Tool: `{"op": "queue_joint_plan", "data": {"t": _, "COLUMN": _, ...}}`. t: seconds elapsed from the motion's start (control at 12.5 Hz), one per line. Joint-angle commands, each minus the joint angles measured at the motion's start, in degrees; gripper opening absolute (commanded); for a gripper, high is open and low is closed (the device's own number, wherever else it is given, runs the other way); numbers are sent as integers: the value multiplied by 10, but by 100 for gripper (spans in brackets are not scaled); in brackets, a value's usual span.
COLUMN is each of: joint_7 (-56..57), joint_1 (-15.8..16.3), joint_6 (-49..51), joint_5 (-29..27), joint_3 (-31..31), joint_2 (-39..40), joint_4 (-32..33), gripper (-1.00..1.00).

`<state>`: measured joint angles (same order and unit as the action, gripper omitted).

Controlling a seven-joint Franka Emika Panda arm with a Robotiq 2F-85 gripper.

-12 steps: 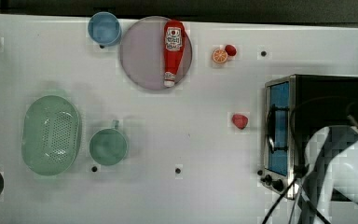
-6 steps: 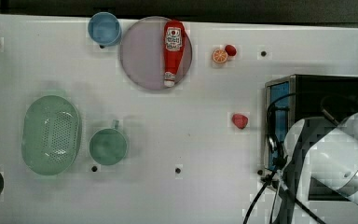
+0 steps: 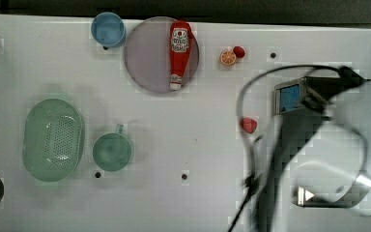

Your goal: Pick banana from table and place on oven.

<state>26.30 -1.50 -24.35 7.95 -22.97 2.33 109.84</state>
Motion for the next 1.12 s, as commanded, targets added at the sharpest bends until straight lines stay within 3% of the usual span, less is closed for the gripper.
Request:
{"op": "queue_joint_plan", "data": {"t": 0.08, "joint_7": -217, "joint_1": 46, "joint_6": 98, "joint_5": -15, "joint_3": 74, "joint_2": -75, "joint_4": -17, "gripper": 100}}
{"op": "queue_joint_plan", "data": {"t": 0.4, "joint_7": -445, "joint_1": 47, "joint_6": 127, "joint_5": -21, "joint_3": 154, "joint_2": -147, "joint_4": -2, "gripper": 100}}
{"op": "queue_joint_plan", "data": {"t": 0.64, "joint_7": -454, "joint_1": 48, "joint_6": 132, "joint_5": -25, "joint_3": 181, "joint_2": -190, "joint_4": 32, "gripper": 100}}
{"op": "queue_joint_plan", "data": {"t": 1.12, "joint_7": -398, "joint_1": 47, "joint_6": 142, "joint_5": -35, "joint_3": 172, "joint_2": -240, "joint_4": 84, "gripper": 100}}
